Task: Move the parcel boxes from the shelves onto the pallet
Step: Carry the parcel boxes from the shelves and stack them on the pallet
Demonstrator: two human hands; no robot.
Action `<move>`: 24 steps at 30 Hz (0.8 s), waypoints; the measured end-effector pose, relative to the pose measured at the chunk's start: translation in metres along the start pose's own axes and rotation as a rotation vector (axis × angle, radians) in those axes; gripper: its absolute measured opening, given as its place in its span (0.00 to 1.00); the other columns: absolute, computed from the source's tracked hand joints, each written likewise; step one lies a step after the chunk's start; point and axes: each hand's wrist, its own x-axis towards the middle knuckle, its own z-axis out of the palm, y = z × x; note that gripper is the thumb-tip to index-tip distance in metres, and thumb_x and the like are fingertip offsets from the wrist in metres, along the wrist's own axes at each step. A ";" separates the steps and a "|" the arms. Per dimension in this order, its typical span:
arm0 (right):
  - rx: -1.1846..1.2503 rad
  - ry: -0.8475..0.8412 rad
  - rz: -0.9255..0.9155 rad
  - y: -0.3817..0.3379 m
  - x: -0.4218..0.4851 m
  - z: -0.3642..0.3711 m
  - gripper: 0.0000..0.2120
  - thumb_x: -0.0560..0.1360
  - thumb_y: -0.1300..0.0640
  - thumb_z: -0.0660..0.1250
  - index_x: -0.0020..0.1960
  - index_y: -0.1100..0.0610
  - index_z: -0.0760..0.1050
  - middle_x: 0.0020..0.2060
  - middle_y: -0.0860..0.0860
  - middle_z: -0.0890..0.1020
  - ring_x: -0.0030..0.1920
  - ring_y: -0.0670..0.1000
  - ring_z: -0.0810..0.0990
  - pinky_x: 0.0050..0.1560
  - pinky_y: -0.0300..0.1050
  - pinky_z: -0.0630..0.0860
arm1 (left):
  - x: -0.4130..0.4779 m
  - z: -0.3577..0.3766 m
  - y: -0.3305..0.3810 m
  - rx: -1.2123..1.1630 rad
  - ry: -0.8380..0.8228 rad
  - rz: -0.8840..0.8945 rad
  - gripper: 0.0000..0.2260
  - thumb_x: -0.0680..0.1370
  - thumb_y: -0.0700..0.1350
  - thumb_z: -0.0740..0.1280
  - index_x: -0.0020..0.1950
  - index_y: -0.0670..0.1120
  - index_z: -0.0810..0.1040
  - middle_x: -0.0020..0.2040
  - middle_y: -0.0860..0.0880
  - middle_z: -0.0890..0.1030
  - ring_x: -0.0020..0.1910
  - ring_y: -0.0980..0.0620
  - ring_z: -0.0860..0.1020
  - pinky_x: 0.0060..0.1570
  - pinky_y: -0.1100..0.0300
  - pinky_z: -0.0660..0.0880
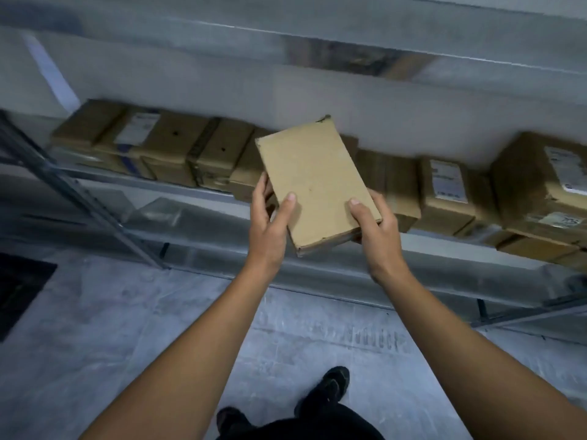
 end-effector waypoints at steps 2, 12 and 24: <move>-0.019 -0.118 0.014 0.000 -0.010 0.034 0.14 0.75 0.42 0.68 0.60 0.42 0.80 0.50 0.38 0.86 0.51 0.41 0.83 0.51 0.48 0.81 | 0.000 -0.054 0.003 -0.008 0.069 -0.017 0.37 0.73 0.65 0.71 0.79 0.62 0.62 0.76 0.58 0.70 0.75 0.57 0.70 0.74 0.46 0.71; -0.073 -0.566 0.016 -0.013 -0.058 0.227 0.23 0.66 0.39 0.71 0.57 0.49 0.80 0.43 0.43 0.83 0.42 0.42 0.81 0.39 0.35 0.77 | -0.038 -0.300 0.010 -0.186 0.456 -0.089 0.26 0.72 0.55 0.77 0.68 0.58 0.74 0.64 0.52 0.81 0.62 0.51 0.82 0.61 0.42 0.81; -0.093 -0.803 -0.044 -0.025 -0.109 0.469 0.27 0.72 0.41 0.71 0.67 0.52 0.75 0.55 0.51 0.83 0.52 0.47 0.83 0.53 0.48 0.80 | -0.080 -0.497 0.026 -0.243 0.893 0.020 0.12 0.77 0.51 0.75 0.56 0.59 0.77 0.51 0.59 0.85 0.52 0.56 0.84 0.58 0.45 0.82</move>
